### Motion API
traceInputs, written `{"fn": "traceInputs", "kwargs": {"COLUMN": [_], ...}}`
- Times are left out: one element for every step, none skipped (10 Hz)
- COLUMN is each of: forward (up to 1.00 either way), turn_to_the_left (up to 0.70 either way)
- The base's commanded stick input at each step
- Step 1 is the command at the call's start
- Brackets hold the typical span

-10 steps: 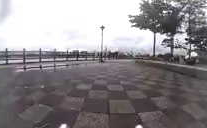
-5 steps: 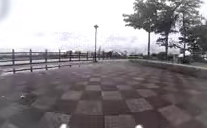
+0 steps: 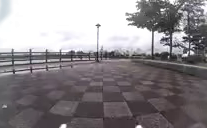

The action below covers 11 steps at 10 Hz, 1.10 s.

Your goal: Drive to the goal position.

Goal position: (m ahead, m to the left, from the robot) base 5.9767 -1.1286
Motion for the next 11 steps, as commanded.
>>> {"fn": "traceInputs", "kwargs": {"forward": [0.85,0.85,0.85,0.85,0.85,0.85,0.85,0.85,0.85,0.85,0.85], "turn_to_the_left": [0.01,0.01,0.01,0.01,0.01,0.01,0.01,0.01,0.01,-0.03,-0.17]}}
